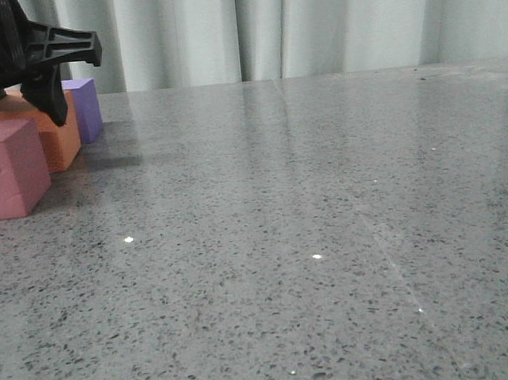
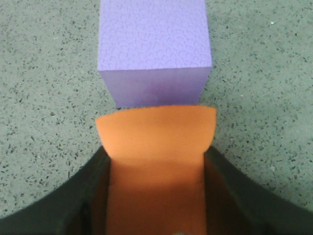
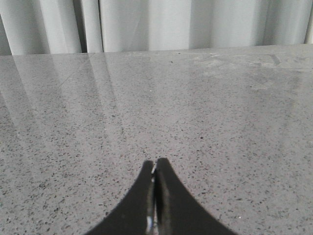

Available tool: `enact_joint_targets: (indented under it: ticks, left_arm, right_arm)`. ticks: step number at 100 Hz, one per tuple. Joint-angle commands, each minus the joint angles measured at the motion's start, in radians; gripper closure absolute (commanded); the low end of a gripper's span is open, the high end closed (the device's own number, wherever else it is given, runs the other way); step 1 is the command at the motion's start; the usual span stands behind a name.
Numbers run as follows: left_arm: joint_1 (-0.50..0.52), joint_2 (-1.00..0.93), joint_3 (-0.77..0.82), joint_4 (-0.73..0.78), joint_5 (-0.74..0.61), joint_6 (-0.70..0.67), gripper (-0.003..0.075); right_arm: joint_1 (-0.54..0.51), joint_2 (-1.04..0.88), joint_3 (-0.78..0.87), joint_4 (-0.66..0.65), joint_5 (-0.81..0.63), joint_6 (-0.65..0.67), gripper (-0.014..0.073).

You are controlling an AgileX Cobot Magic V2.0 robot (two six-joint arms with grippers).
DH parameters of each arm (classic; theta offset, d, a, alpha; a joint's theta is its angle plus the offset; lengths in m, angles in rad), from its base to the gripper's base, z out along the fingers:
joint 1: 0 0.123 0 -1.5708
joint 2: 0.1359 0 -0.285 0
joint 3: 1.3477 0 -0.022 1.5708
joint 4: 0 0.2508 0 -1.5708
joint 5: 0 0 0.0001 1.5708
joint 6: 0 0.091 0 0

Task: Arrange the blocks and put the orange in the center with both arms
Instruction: 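Lower the orange cube between the purple and pink cubes, open left gripper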

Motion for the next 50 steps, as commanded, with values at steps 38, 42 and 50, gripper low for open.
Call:
enact_joint_targets:
  ticks: [38,42,50]
  left_arm:
    - [0.001,-0.019,-0.025,0.002,-0.042,0.023,0.0286]
    - [0.001,-0.021,-0.025,0.002,-0.042,0.023,0.0263]
    - [0.001,-0.029,-0.029,0.0,-0.042,0.023,0.0263]
  right_arm:
    - [-0.006,-0.024,-0.014,0.0,-0.086,-0.01,0.0661]
    - [-0.006,-0.024,-0.014,0.0,-0.086,-0.01,0.0661]
    - [-0.006,-0.024,-0.014,0.0,-0.086,-0.01,0.0661]
